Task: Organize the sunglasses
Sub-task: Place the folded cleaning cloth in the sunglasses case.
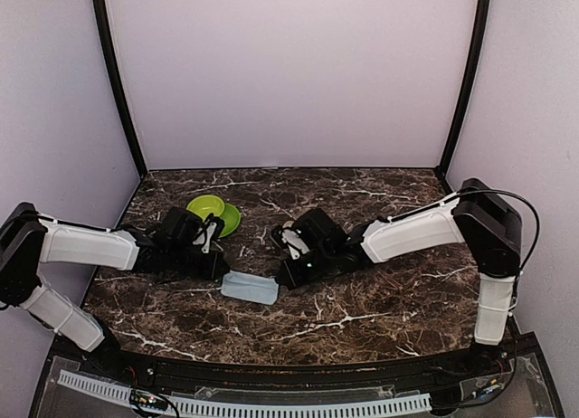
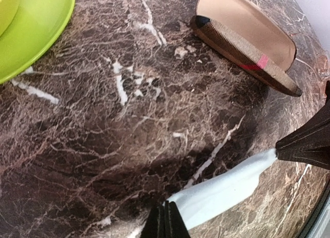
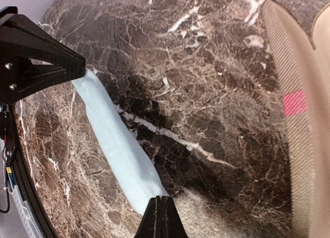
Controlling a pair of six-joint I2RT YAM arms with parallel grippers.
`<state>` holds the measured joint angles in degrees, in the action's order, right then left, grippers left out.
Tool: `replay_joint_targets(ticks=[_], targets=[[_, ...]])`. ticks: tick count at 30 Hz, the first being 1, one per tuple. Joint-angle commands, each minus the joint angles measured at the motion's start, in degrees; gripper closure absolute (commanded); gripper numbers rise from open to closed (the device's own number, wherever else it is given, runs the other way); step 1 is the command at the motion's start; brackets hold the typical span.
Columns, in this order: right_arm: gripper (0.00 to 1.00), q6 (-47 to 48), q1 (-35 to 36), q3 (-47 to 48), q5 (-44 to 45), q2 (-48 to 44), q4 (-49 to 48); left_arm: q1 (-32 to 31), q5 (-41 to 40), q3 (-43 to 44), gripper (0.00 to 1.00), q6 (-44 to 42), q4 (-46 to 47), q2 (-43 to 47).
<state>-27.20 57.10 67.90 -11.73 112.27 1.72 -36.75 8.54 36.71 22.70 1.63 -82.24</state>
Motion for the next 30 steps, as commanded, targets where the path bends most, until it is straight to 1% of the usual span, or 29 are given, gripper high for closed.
replay_joint_targets(ticks=[1,8,9,16,23,30], targets=[[1.00,1.4,-1.2,-1.0,2.6,-5.0,0.7,0.3,1.2,4.0,1.00,-0.8,2.3,-1.4],[1.00,2.2,-2.3,-1.5,6.3,-8.7,2.9,0.3,1.1,13.0,1.00,-3.5,3.3,-7.4],[1.00,2.1,-2.7,-3.0,6.7,-9.2,3.1,0.3,1.4,14.6,1.00,-3.8,3.3,-8.9],[1.00,1.3,-4.8,-5.3,9.6,-12.2,4.2,0.3,3.6,24.1,1.00,-5.0,2.9,-16.6],[1.00,1.2,-7.0,-6.7,10.7,-14.3,4.3,0.2,5.1,30.6,1.00,-5.5,2.2,-20.8],[1.00,1.3,-8.7,-6.8,10.3,-14.2,4.4,0.2,5.6,34.1,1.00,-6.0,1.4,-23.8]])
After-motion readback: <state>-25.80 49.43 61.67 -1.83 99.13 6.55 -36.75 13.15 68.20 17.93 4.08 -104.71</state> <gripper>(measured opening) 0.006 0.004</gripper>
